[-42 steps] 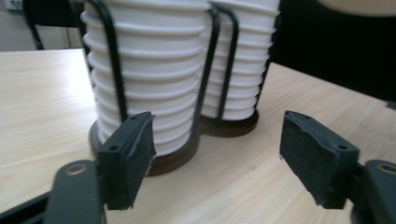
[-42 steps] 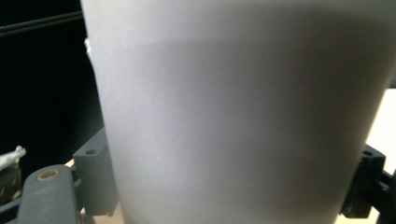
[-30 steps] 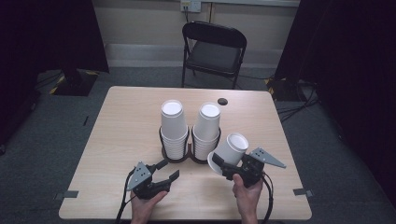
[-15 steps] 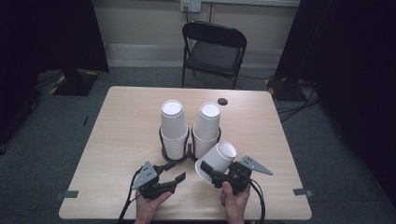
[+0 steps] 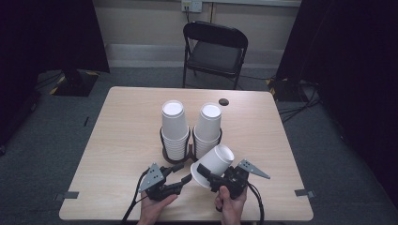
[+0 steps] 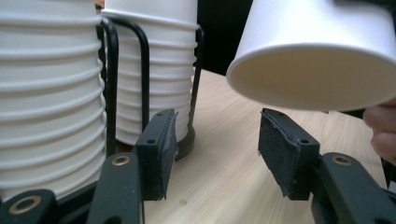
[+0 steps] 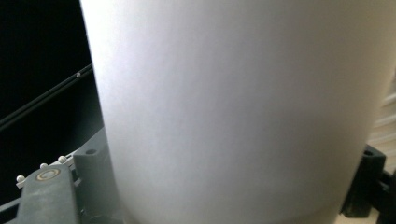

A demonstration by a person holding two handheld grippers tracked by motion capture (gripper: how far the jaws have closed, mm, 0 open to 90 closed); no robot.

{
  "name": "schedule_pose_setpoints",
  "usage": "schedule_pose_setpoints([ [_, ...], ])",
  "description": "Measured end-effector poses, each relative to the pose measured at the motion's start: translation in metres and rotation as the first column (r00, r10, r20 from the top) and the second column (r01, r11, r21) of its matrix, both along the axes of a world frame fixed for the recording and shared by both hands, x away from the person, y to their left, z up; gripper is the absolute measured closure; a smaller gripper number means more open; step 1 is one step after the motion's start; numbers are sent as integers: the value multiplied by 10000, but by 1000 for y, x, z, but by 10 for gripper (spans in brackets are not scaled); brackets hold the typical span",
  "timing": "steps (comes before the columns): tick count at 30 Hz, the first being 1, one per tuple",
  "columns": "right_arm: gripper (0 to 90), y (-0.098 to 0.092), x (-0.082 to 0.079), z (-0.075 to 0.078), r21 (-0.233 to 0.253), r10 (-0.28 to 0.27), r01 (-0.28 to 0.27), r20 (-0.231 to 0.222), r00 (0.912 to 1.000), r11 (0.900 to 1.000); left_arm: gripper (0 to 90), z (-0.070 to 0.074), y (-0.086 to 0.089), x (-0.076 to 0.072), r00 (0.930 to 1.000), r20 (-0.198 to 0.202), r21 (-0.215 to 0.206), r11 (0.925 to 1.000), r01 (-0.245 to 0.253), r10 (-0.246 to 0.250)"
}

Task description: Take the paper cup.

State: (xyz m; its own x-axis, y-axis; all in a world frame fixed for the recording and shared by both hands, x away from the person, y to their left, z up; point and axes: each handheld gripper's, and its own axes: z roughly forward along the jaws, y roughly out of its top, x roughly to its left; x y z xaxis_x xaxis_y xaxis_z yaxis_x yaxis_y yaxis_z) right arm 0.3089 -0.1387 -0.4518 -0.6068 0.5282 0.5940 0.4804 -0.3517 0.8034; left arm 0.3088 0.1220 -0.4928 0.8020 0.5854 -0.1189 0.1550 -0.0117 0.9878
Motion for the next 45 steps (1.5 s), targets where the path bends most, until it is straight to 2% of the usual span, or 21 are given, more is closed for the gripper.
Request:
schedule_pose_setpoints([
  [2, 153, 2, -1, -1, -23, 26, -27, -119, 9999, 10000, 503, 0, -2, -1, 9998, 199, 20, 10000, -4, 3],
  [6, 153, 5, -1, -4, 302, 233, -221, -391, 9990, 9993, 529, 0, -4, -2, 9992, 397, -155, 9999, 15, -9],
  [12, 153, 10, -2, -8, 411, 499, -471, -710, 9962, 9980, 558, 0, -8, -1, 9983, 588, -665, 9978, 54, -14],
  [13, 153, 11, -2, -8, 385, 531, -502, -775, 9956, 9980, 561, 0, -9, -1, 9974, 714, -746, 9972, 17, 36],
  [18, 153, 18, -2, -7, 452, 836, -790, -1119, 9902, 9959, 603, 1, -15, -2, 9904, 1348, -1033, 9945, -165, 305],
  [21, 153, 22, -3, -7, 445, 970, -922, -1211, 9879, 9947, 628, 1, -19, -3, 9859, 1592, -1097, 9934, -337, 510],
  [25, 153, 27, -3, -7, 325, 1114, -1081, -1307, 9851, 9936, 666, 0, -22, -3, 9820, 1729, -1298, 9900, -545, 767],
  [29, 150, 32, -3, -9, 285, 1325, -1297, -1421, 9809, 9911, 733, 0, -23, -5, 9704, 2057, -1262, 9868, -1017, 1263],
  [31, 145, 31, -2, -9, 337, 1445, -1411, -1439, 9790, 9894, 772, 0, -22, -5, 9711, 2060, -1290, 9870, -955, 1209],
  [34, 127, 31, -1, -9, 513, 1491, -1433, -1379, 9791, 9883, 822, 0, -21, -8, 9703, 2084, -1065, 9890, -1025, 1230],
  [37, 118, 31, -1, -10, 474, 1520, -1470, -1277, 9801, 9880, 831, 1, -20, -7, 9735, 2011, -968, 9911, -911, 1091],
  [39, 117, 30, -2, -9, 400, 1386, -1347, -1219, 9828, 9901, 836, 0, -19, -8, 9731, 2039, -904, 9918, -905, 1074],
  [45, 111, 26, 0, -6, 159, 1094, -1083, -1017, 9888, 9940, 842, 0, -19, -8, 9829, 1681, -842, 9945, -621, 756],
])
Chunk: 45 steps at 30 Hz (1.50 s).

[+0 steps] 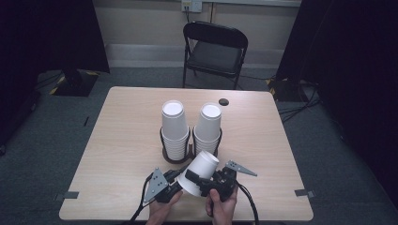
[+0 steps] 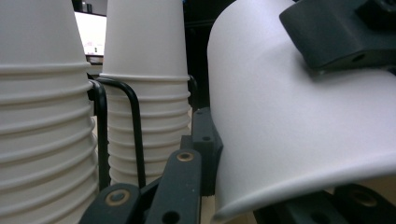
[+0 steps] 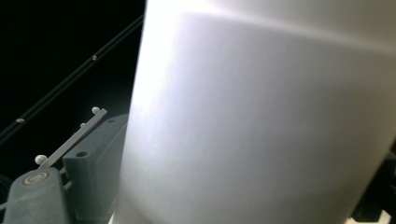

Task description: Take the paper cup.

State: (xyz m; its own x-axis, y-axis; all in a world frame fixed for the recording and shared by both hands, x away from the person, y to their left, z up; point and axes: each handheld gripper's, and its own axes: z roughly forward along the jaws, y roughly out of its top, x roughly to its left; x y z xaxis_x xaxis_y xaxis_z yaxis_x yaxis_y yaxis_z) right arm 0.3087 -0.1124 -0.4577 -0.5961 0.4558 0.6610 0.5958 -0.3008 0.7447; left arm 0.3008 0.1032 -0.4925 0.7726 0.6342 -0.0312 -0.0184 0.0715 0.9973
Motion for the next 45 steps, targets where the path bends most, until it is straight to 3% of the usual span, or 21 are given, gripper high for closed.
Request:
schedule_pose_setpoints([
  [4, 112, -2, 2, 2, -14, -148, 148, 63, 9999, 9999, 842, 1, 2, -2, 9999, -66, 297, 9995, 102, -100],
  [10, 116, -7, 7, 6, -70, -502, 504, 297, 9983, 9987, 848, 0, 5, -3, 9977, -417, 258, 9982, 537, -526],
  [15, 115, -9, 11, 8, -324, -635, 647, 389, 9972, 9974, 851, 2, 9, -1, 9929, -926, 484, 9957, 790, -742],
  [17, 125, -9, 12, 9, -660, -811, 850, 592, 9949, 9942, 852, 1, 10, 0, 9909, -1067, 543, 9947, 876, -815],
  [23, 134, -17, 16, 15, -763, -1156, 1221, 849, 9897, 9896, 854, 0, 13, 3, 9844, -1412, 646, 9913, 1146, -1047],
  [25, 135, -19, 16, 17, -1156, -1262, 1386, 1086, 9860, 9836, 856, 1, 15, 5, 9829, -1471, 826, 9889, 1235, -1105],
  [27, 134, -21, 15, 17, -1208, -1291, 1439, 1226, 9840, 9822, 857, 1, 16, 5, 9817, -1520, 904, 9875, 1292, -1146],
  [30, 130, -24, 11, 18, -1341, -1565, 1825, 1834, 9705, 9740, 858, 3, 19, 6, 9810, -1559, 1057, 9854, 1333, -1159],
  [31, 129, -25, 10, 18, -1326, -1614, 1898, 1990, 9666, 9728, 859, 4, 19, 5, 9816, -1575, 1295, 9832, 1290, -1081],
  [36, 127, -30, 4, 21, -1583, -1197, 1718, 2940, 9483, 9723, 858, 9, 22, 6, 9821, -1590, 2013, 9706, 1320, -1006],
  [38, 127, -30, 1, 21, -1733, -1335, 1936, 3084, 9419, 9657, 858, 10, 22, 7, 9815, -1630, 2114, 9682, 1338, -1000],
  [41, 127, -32, -3, 20, -1785, -1358, 1994, 3161, 9390, 9635, 859, 11, 25, 8, 9797, -1752, 2218, 9656, 1356, -973],
  [45, 128, -35, -6, 19, -1876, -1511, 2216, 3299, 9318, 9569, 860, 13, 29, 10, 9777, -1888, 2066, 9696, 1314, -923],
])
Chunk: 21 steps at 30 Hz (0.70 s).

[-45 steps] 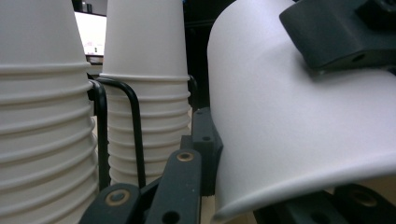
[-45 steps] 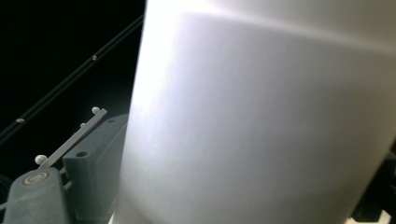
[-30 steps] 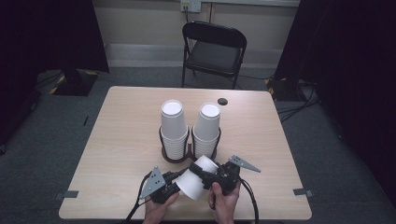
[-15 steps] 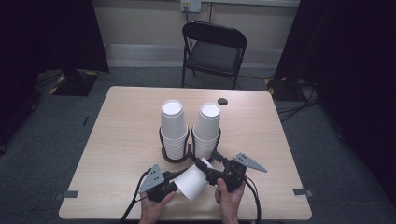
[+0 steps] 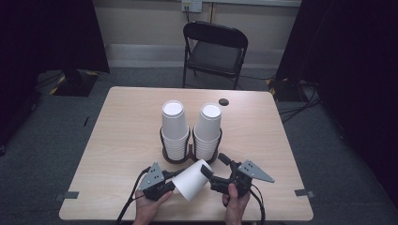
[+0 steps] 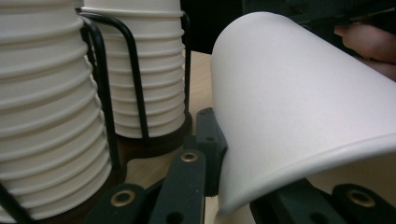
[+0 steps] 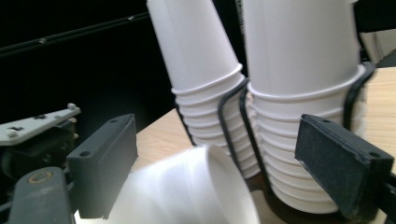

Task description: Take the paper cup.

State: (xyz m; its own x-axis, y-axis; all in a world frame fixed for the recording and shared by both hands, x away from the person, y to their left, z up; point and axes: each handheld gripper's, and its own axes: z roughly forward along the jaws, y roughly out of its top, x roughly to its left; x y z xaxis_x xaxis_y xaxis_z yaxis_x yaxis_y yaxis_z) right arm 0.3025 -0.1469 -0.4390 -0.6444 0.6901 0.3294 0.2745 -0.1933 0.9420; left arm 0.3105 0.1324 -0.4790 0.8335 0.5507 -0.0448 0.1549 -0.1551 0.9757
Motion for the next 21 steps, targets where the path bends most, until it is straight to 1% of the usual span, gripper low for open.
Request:
schedule_pose_setpoints([
  [2, 128, -3, -2, -1, 66, -116, 115, 127, 9999, 9999, 860, 2, 2, 1, 10000, -64, 87, 9999, 77, -76],
  [3, 129, -5, -3, -1, 13, -193, 193, 237, 9995, 9998, 861, 4, 3, 2, 9999, -87, 211, 9998, 72, -70],
  [5, 128, -8, -4, -3, -187, -309, 318, 444, 9985, 9993, 861, 6, 5, 3, 9999, -105, 351, 9993, 100, -96],
  [6, 128, -9, -5, -4, -374, -324, 343, 503, 9982, 9987, 861, 8, 7, 4, 9998, -134, 421, 9990, 118, -112],
  [7, 128, -10, -6, -5, -582, -361, 398, 636, 9973, 9975, 860, 9, 7, 4, 9998, -195, 355, 9993, 84, -77],
  [8, 128, -11, -6, -6, -691, -410, 463, 758, 9963, 9965, 860, 11, 9, 5, 9995, -295, 308, 9995, 115, -106],
  [9, 126, -12, -7, -8, -894, -782, 879, 1068, 9912, 9921, 860, 12, 10, 6, 9995, -317, 308, 9995, 89, -79],
  [10, 126, -13, -8, -10, -840, -988, 1107, 1349, 9859, 9903, 860, 13, 11, 6, 9994, -343, 362, 9993, 46, -34],
  [11, 124, -15, -8, -11, -723, -1062, 1190, 1608, 9813, 9903, 860, 15, 12, 7, 9993, -384, 427, 9991, -11, 28],
  [12, 119, -16, -8, -12, -689, -1065, 1190, 1631, 9808, 9905, 860, 16, 13, 8, 9993, -381, 511, 9987, -35, 55],
  [14, 129, -16, -7, -14, -917, -1046, 1199, 1569, 9821, 9885, 860, 19, 15, 9, 9989, -423, 568, 9982, -191, 215],
  [15, 130, -16, -7, -16, -1033, -958, 1126, 1550, 9833, 9883, 860, 19, 16, 9, 9988, -454, 509, 9986, -174, 197],
  [16, 136, -16, -7, -16, -1091, -970, 1145, 1546, 9832, 9874, 860, 20, 17, 10, 9987, -479, 524, 9985, -124, 150],
  [17, 141, -16, -8, -17, -1190, -963, 1160, 1597, 9825, 9861, 860, 21, 18, 10, 9985, -515, 514, 9985, -178, 204],
  [19, 152, -14, -8, -19, -1409, -933, 1140, 1456, 9849, 9834, 860, 24, 19, 12, 9975, -656, 562, 9981, -234, 271],
  [20, 163, -14, -8, -20, -1511, -1033, 1243, 1398, 9848, 9807, 860, 26, 21, 13, 9970, -739, 605, 9980, -175, 220],
  [21, 169, -12, -9, -20, -1800, -1150, 1381, 1328, 9845, 9739, 860, 27, 21, 14, 9967, -798, 644, 9979, -111, 163],
])
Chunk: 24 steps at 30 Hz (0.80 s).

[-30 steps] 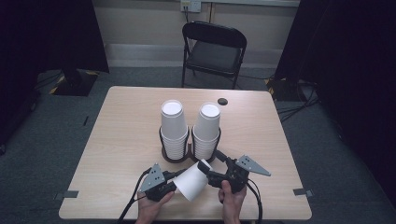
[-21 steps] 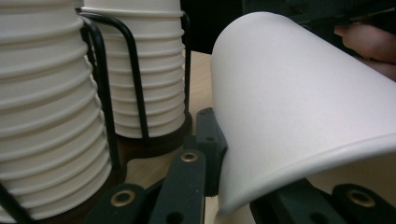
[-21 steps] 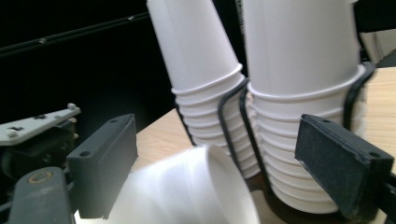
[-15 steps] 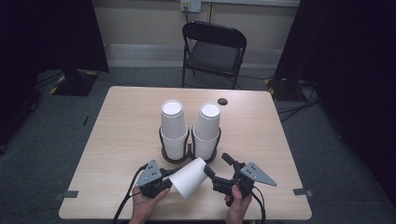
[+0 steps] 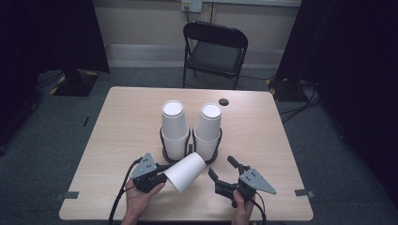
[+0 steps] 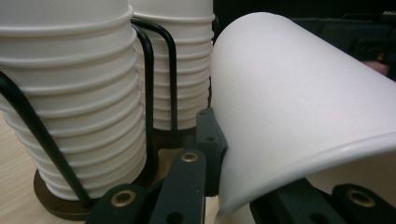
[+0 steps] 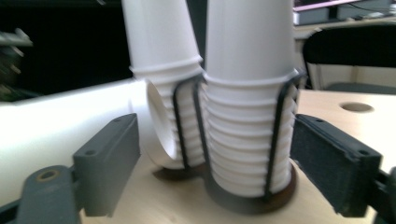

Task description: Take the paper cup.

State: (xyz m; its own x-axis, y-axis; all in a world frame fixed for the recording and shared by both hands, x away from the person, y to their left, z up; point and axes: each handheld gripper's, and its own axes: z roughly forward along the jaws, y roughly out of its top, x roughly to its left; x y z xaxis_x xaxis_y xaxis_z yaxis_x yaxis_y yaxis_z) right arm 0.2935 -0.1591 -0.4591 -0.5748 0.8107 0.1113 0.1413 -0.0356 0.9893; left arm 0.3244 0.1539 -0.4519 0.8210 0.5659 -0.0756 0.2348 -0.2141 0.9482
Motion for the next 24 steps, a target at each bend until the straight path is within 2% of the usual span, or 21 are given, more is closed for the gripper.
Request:
schedule_pose_setpoints([
  [3, 168, 1, -2, -1, -376, 399, -394, 131, 9991, 9985, 860, 4, 0, 2, 9996, -221, 185, 9997, 175, -171],
  [7, 139, 5, -5, -3, -1218, 259, -203, 450, 9987, 9923, 860, 9, 2, 4, 9982, -518, 306, 9990, 332, -316],
  [8, 134, 6, -6, -4, -1516, 93, -2, 596, 9982, 9884, 860, 9, 2, 5, 9976, -583, 277, 9989, 381, -365],
  [9, 134, 6, -6, -4, -1564, 131, -39, 580, 9982, 9877, 860, 10, 3, 7, 9967, -709, 292, 9988, 405, -384],
  [10, 134, 5, -7, -5, -1478, 405, -328, 498, 9979, 9885, 860, 11, 3, 8, 9958, -830, 293, 9987, 423, -397],
  [14, 121, 6, -7, -8, -1779, 614, -517, 493, 9969, 9827, 860, 16, 3, 13, 9912, -1242, 643, 9964, 546, -463],
  [16, 128, 8, -7, -9, -1959, 793, -692, 443, 9959, 9782, 860, 17, 2, 15, 9871, -1510, 609, 9962, 626, -528],
  [17, 130, 8, -6, -10, -2011, 898, -800, 402, 9951, 9763, 860, 17, 1, 15, 9865, -1536, 566, 9962, 661, -567],
  [19, 122, 11, -6, -12, -2241, 1011, -903, 372, 9942, 9704, 860, 18, -3, 16, 9858, -1543, 908, 9926, 801, -654],
  [22, 116, 12, -7, -14, -2253, 1297, -1202, 279, 9912, 9669, 860, 20, -7, 17, 9851, -1570, 1277, 9876, 910, -704],
  [24, 114, 13, -8, -14, -2573, 1410, -1288, 295, 9896, 9577, 859, 22, -9, 17, 9861, -1537, 1380, 9869, 841, -625],
])
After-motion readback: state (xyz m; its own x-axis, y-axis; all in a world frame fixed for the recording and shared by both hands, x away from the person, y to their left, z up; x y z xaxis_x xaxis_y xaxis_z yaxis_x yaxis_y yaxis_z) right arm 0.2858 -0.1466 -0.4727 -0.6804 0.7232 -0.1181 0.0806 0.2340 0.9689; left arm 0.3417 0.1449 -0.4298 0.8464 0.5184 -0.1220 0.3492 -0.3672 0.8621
